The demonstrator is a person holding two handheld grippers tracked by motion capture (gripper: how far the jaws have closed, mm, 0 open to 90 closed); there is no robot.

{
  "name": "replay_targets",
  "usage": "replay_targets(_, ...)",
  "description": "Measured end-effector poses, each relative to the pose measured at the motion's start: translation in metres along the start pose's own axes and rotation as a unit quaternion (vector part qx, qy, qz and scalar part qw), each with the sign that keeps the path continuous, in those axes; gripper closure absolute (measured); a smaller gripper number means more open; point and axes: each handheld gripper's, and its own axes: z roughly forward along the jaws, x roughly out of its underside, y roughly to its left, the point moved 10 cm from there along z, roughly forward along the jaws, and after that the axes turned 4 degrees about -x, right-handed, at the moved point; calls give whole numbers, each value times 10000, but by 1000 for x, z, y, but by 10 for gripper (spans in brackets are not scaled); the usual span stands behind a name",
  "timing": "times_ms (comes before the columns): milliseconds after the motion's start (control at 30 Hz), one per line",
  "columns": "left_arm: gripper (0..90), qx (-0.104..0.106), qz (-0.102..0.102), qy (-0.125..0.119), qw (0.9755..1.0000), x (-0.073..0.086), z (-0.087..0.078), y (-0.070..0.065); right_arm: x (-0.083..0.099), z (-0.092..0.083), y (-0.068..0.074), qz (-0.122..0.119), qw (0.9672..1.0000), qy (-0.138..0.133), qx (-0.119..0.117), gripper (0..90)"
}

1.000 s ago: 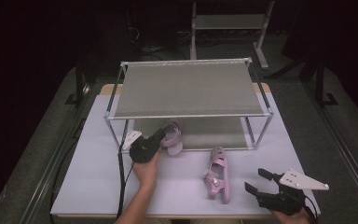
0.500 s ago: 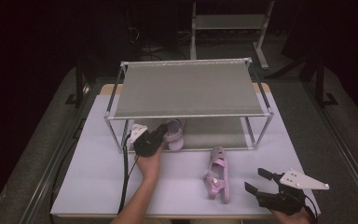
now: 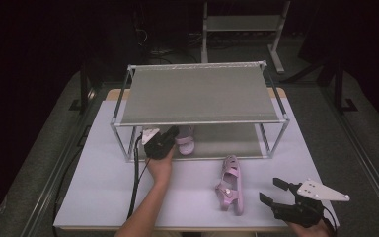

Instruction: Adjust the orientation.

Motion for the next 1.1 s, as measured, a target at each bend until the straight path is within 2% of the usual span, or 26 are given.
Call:
replay_targets(67,838,-44,144,8,9999,0,1,4,0,0,0,-2,10000,0,-12,267)
replay_targets(100,838,-27,113,33,9999,1,1,3,0,0,1,-10,10000,9,-19,267)
replay_targets(167,838,-46,249,54,9997,3,3,6,0,1,1,-24,10000,6,-24,267)
replay_targets(400,836,-64,196,69,9998,4,4,2,0,1,2,-19,10000,19,-50,267)
replay_targets(733,831,-25,288,157,9995,8,5,-1,0,1,3,-33,10000,28,-50,267)
replay_targets(867,825,38,355,204,9992,10,4,-1,1,1,3,-35,10000,31,-54,267)
replay_targets(933,816,75,302,212,9993,10,4,-1,1,1,3,-35,10000,34,-56,267)
replay_targets(1033,759,263,150,242,9992,10,4,-2,1,1,3,-52,10000,42,-58,267)
replay_targets(1100,719,293,205,275,9990,10,2,-3,1,2,4,-33,10000,50,-70,267)
